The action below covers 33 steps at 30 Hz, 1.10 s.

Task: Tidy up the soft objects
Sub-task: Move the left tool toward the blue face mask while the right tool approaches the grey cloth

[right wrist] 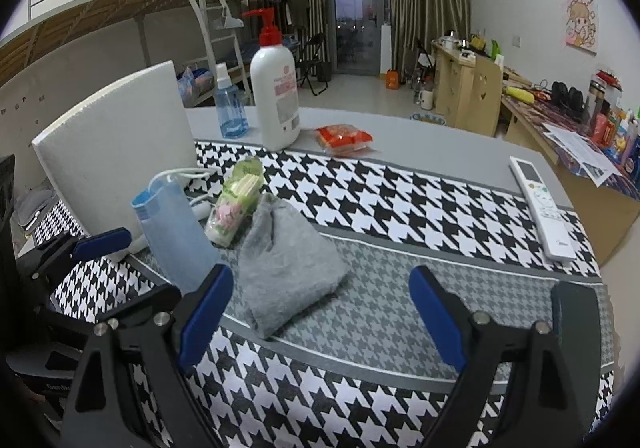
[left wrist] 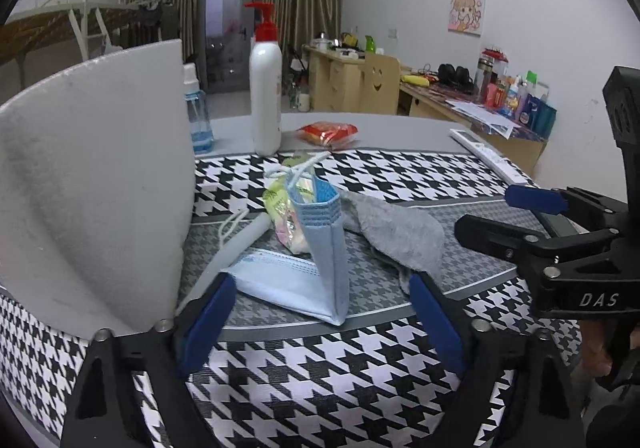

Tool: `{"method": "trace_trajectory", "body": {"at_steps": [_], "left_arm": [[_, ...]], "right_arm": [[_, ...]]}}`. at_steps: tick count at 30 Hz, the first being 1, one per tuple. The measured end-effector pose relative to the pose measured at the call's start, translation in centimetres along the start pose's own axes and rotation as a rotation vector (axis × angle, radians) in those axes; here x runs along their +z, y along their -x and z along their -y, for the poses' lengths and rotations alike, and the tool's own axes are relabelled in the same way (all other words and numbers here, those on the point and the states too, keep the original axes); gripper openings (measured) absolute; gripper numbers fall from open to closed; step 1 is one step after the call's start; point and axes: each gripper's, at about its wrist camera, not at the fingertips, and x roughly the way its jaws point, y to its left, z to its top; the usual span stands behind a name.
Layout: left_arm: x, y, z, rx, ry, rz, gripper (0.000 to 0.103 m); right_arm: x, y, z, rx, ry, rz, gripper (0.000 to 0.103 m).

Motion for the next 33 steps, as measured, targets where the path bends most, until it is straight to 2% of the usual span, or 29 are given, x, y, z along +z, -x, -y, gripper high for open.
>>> {"method": "trace_trajectory", "body": {"at_steps": [6,10,12,19,24,28,31,33], "left_arm": [[0.3,-1.2,0.1,0.005,-0.004,-0.041,0.079],[0.4,-1.9,0.1,-0.005,0.005,-0.07,0.068],[0.5,-1.9,0.0,-0.005,0.003,-0.071,0.067],[0.5,-2.7,0.2,-0.023,-0.005,-0.094,0.049],[0.5,-3.0,-0.1,-0.019,0.002,-0.109,0.04],[0.5,-3.2,0.0,-0.022,-0.002,-0.121,0.028],[0.4,-3.4,-0.2,-0.028,0.005,-0.139,0.019],[0.4,-3.3,-0.2,-0.032,0.008,-0.139,0.018]], "right_arm": [[-0.1,-1.1,0.3,0.005,0.001,-0.028,0.091],[-0.1,-1.5,0.4,0.016,-0.005,-0.034,0.091],[0.0,-1.7,0.5,0.019,-0.006,-0.037,0.09],[0.0,-2.7,1.0,0.046,-0.023,-0.077,0.073],[0.1,-3.4,0.6,0.053,-0.008,-0.098,0.073],[0.2,-3.9,0.2,0.059,0.007,-0.112,0.073],[0.1,-4.6,0.0,0.067,0.014,-0.144,0.063],[0.0,-4.9,0.0,0.062,0.014,-0.152,0.062]]}}
